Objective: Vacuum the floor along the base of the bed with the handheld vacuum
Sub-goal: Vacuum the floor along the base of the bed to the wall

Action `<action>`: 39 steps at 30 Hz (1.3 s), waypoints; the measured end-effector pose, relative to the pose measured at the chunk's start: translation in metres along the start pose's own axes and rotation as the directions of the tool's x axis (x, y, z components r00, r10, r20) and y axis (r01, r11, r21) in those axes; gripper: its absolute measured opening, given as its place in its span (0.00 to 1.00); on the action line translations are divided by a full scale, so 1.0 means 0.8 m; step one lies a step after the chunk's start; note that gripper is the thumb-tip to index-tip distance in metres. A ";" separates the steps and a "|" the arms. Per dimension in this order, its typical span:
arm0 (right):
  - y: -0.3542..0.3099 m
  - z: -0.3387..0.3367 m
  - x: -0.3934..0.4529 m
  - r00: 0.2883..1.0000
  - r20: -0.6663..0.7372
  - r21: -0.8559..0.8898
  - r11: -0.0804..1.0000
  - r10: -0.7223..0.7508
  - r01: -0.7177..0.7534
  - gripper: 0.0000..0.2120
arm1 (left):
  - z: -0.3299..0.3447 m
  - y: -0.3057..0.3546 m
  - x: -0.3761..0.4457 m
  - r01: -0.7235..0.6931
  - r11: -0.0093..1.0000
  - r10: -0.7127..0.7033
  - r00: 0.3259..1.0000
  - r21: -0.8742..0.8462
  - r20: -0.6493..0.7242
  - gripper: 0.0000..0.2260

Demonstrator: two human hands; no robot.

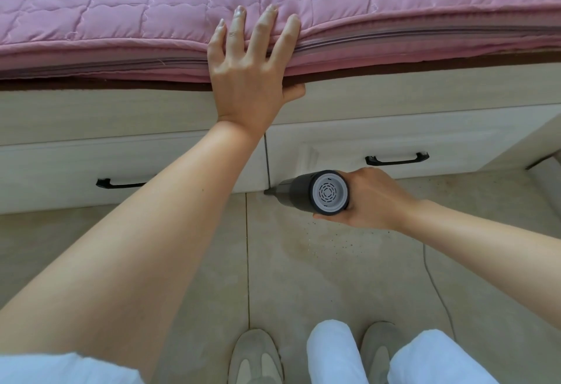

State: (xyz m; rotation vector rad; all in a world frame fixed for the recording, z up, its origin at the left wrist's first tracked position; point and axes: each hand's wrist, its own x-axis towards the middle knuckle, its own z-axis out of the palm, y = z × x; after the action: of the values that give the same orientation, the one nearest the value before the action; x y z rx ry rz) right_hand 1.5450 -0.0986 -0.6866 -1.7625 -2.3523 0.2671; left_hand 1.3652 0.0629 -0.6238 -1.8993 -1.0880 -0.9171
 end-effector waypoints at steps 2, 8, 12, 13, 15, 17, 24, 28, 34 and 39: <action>0.000 -0.002 0.000 1.000 0.003 -0.005 1.000 -0.006 0.006 0.31 | 0.000 0.001 -0.001 -0.003 1.000 0.003 1.000 0.005 -0.002 0.42; 0.021 -0.017 -0.011 1.000 0.020 -0.046 0.999 0.010 -0.009 0.30 | 0.000 0.001 0.000 -0.005 1.000 0.005 1.000 0.009 -0.006 0.42; 0.039 -0.031 -0.027 1.000 0.011 -0.035 0.999 0.025 -0.025 0.31 | 0.001 0.001 0.001 -0.007 1.000 0.007 1.000 0.019 -0.018 0.42; 0.043 -0.033 -0.030 0.999 0.004 -0.032 0.999 0.032 -0.032 0.30 | 0.001 0.000 0.001 -0.008 1.000 0.008 1.000 0.024 -0.023 0.42; 0.049 -0.035 -0.036 0.999 -0.008 -0.026 0.999 0.044 -0.044 0.30 | 0.001 0.000 0.000 -0.010 1.000 0.011 1.000 0.028 -0.026 0.42; 0.052 -0.037 -0.040 0.999 -0.006 0.001 0.999 0.050 -0.050 0.29 | 0.002 0.001 0.000 -0.011 1.000 0.012 1.000 0.028 -0.024 0.42; 0.053 -0.046 -0.049 0.999 0.025 0.102 0.995 -0.024 0.022 0.28 | 0.003 0.002 0.000 -0.004 1.000 0.004 0.999 0.018 -0.040 0.42; 0.054 -0.044 -0.044 0.999 0.012 0.037 0.999 -0.033 0.032 0.30 | 0.005 0.002 0.000 -0.004 1.000 0.005 0.998 0.016 -0.059 0.42; 0.055 -0.040 -0.038 0.999 0.037 0.015 1.000 -0.013 0.013 0.31 | 0.007 0.002 -0.001 -0.008 1.000 0.009 0.997 0.018 -0.072 0.43; 0.051 -0.059 -0.042 0.997 0.060 0.118 0.992 -0.052 0.044 0.20 | 0.006 0.000 0.000 -0.009 1.000 0.010 0.998 0.018 -0.055 0.43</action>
State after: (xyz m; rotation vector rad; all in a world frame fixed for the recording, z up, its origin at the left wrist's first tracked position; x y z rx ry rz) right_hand 1.6041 -0.1181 -0.6525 -1.6650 -2.3657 0.4492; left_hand 1.3664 0.0668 -0.6260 -1.8524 -1.0505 -0.9458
